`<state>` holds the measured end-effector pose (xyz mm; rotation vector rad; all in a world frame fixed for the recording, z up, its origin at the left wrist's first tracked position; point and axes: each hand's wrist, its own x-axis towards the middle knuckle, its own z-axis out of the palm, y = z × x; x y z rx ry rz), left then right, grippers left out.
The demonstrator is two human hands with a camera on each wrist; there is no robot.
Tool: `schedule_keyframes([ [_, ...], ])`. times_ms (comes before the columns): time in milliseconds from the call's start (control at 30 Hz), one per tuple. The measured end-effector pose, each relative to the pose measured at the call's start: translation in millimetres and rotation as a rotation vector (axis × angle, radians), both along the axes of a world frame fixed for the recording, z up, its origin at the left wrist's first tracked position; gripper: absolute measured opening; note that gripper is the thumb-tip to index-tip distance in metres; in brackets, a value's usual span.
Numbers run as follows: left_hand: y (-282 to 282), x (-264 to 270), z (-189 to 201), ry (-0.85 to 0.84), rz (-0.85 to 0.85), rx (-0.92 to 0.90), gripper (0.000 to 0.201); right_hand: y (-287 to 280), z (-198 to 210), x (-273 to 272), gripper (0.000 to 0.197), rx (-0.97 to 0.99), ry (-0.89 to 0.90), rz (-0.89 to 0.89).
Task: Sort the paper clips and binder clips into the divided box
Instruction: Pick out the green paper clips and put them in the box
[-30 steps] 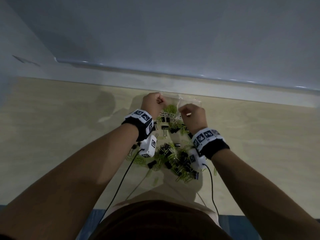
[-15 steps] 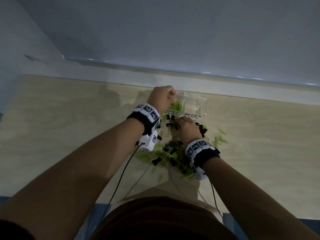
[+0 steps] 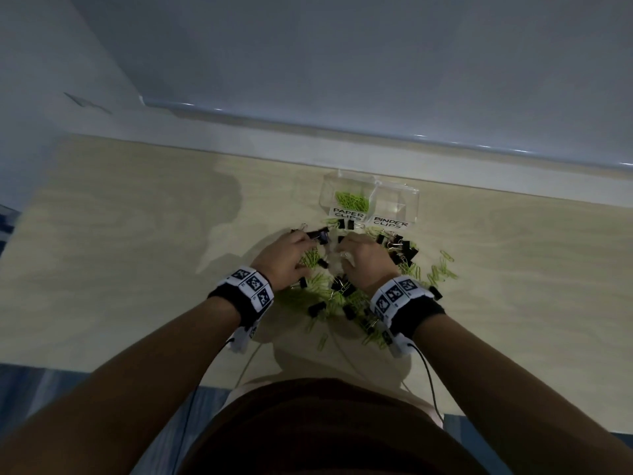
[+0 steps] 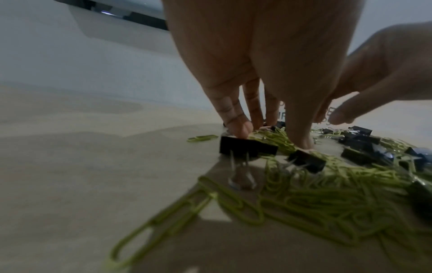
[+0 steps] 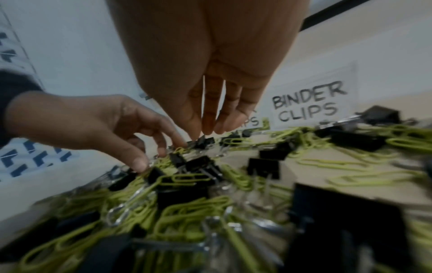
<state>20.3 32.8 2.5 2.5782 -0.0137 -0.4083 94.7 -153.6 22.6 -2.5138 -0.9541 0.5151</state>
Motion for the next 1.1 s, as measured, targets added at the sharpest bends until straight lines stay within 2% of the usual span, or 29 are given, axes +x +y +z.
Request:
schedule_keyframes([
  [100, -9, 4, -3, 0.025, 0.02, 0.052, 0.057, 20, -4, -5, 0.028, -0.123, 0.081, 0.073],
  [200, -15, 5, -4, 0.016, 0.054, 0.066, 0.048, 28, -6, -8, 0.03, -0.162, 0.1, 0.075],
  [333, -22, 6, -4, 0.007, 0.095, 0.035, 0.032, 13, 0, 1, 0.013, -0.054, 0.061, -0.063],
  [433, -22, 1, -6, 0.001, 0.089, -0.04, 0.02, 2, -3, 12, 0.023, -0.076, 0.031, -0.148],
  [533, -19, -5, -8, 0.006, 0.053, -0.096, 0.022, 3, -1, 8, 0.028, -0.059, 0.036, -0.053],
  [667, -14, -17, -7, 0.023, 0.078, -0.182, 0.04, 14, 2, -10, 0.015, -0.073, 0.144, 0.121],
  [700, -14, -20, -6, 0.039, 0.096, -0.177, 0.047, 16, 2, -13, 0.02, -0.103, 0.163, 0.141],
  [800, -17, -24, 0, 0.098, 0.123, -0.105, 0.068, 20, 1, -20, 0.058, -0.222, 0.161, 0.205],
  [867, -20, -23, 3, 0.122, 0.128, -0.055, 0.067, 22, 1, -22, 0.07, -0.272, 0.131, 0.244],
  [933, -22, -20, 4, 0.131, 0.143, -0.07, 0.058, 25, 0, -23, 0.064, -0.273, 0.122, 0.263],
  [1000, -25, -17, 4, 0.121, 0.139, -0.089, 0.048, 27, 1, -24, 0.047, -0.255, 0.127, 0.252],
  [1100, -30, -10, 8, 0.132, 0.104, -0.002, 0.024, 28, 6, -22, 0.027, -0.253, 0.143, 0.214],
])
